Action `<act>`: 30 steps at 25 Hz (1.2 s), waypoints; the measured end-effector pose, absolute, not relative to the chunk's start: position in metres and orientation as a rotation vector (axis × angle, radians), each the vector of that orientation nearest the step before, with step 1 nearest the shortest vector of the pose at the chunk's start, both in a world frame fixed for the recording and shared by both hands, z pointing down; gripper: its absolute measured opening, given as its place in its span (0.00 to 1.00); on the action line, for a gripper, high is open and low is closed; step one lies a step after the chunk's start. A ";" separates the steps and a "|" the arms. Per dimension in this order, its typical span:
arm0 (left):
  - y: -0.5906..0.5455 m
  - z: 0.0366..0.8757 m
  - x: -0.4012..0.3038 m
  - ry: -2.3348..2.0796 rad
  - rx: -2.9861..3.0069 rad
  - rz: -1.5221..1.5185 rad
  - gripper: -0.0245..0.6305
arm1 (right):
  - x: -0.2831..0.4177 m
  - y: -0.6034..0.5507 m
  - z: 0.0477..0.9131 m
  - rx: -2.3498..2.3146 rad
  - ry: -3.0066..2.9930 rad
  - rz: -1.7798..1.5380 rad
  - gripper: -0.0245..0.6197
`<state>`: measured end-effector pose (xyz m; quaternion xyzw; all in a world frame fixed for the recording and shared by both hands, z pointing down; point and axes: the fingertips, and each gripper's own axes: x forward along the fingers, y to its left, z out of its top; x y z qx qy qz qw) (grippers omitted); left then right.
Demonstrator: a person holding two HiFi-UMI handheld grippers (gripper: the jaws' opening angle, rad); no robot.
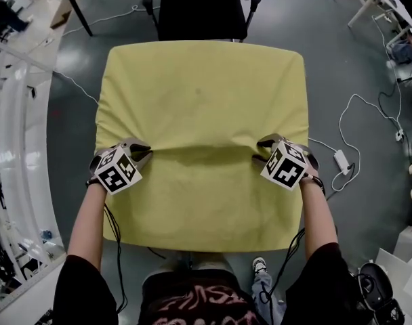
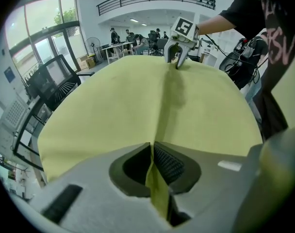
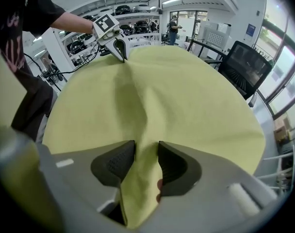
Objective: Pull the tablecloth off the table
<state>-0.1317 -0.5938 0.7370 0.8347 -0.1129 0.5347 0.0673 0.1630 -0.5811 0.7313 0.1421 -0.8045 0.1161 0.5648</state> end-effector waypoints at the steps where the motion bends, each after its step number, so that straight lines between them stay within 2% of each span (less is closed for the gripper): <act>1: -0.593 0.737 -0.131 -0.351 2.511 1.617 0.07 | 0.163 -0.579 0.731 0.340 -1.895 0.273 0.29; 10: -0.581 0.737 -0.134 -0.432 2.504 1.591 0.05 | 0.162 -0.565 0.730 0.438 -1.901 0.214 0.07; 30: -0.426 0.688 -0.157 -0.408 2.585 1.468 0.05 | 0.138 -0.402 0.668 0.637 -1.855 0.211 0.06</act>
